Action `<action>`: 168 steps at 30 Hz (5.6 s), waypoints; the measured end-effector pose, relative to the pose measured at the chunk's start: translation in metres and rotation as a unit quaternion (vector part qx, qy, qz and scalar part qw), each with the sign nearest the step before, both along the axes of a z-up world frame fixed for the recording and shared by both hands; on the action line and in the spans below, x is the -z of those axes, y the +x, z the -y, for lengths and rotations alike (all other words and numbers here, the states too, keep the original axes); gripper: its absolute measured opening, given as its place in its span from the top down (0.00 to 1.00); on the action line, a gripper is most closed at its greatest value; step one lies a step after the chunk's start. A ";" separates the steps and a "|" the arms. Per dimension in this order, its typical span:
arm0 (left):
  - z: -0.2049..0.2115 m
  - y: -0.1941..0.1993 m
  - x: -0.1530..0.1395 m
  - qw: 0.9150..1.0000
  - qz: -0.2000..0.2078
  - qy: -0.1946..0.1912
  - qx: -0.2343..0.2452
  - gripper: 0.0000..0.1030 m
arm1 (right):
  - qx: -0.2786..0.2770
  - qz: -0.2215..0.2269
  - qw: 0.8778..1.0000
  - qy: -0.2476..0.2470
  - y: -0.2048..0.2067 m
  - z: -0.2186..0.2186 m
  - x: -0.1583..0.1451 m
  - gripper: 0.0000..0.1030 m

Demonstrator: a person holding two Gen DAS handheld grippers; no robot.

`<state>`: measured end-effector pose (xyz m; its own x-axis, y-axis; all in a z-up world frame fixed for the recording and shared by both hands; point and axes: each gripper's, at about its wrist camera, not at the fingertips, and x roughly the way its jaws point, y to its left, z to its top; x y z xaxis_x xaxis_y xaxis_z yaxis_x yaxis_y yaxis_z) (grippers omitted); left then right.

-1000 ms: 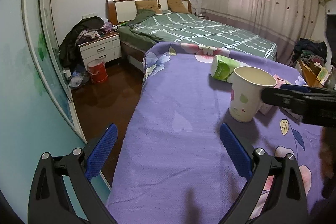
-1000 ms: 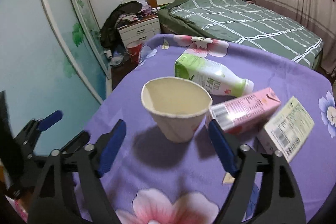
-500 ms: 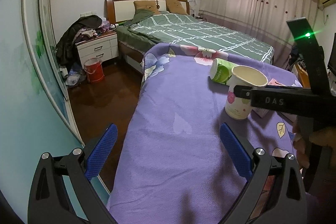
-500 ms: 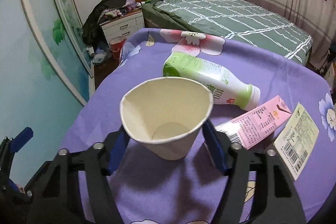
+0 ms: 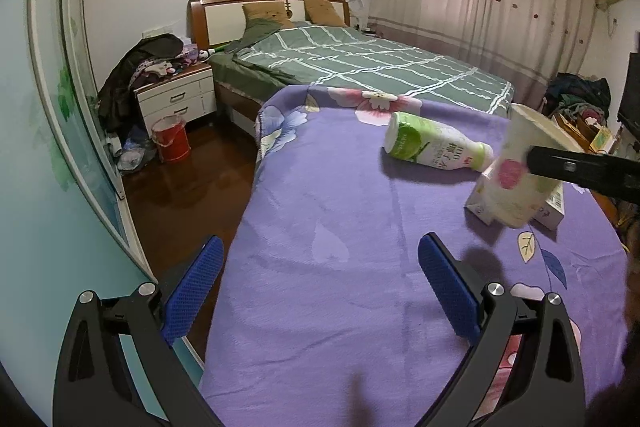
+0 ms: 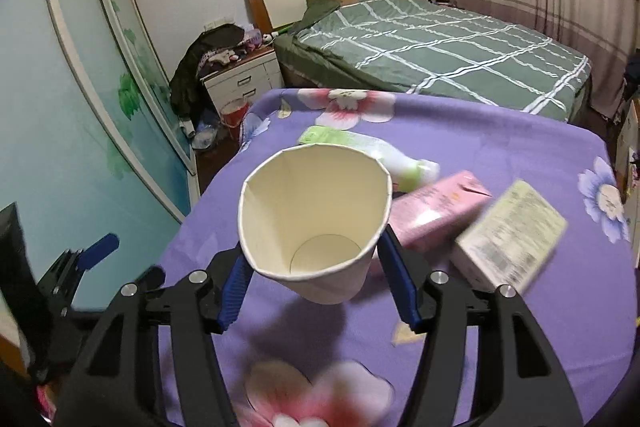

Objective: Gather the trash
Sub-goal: 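Carry the paper cup over the bin and open the right gripper, then grasp the white box with the left gripper, then carry the white box over the bin and open the left gripper, then reach the right gripper to the pink milk carton and grasp it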

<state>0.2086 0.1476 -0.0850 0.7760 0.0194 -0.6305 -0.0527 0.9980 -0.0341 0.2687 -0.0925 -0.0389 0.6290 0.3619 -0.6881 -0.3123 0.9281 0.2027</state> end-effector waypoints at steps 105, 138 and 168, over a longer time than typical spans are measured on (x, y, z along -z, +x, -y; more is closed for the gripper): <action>0.586 0.011 0.017 0.843 -0.093 0.103 0.519 0.28 | 0.425 -0.065 0.903 0.006 -0.247 0.455 0.072 0.20; 0.374 0.036 -0.028 0.956 -0.021 0.050 0.288 0.08 | 0.353 -0.057 0.934 0.011 -0.206 0.411 0.062 0.20; 0.038 0.089 0.014 0.998 -0.008 0.038 -0.047 0.06 | 0.106 -0.041 0.993 0.007 -0.008 0.136 0.030 0.20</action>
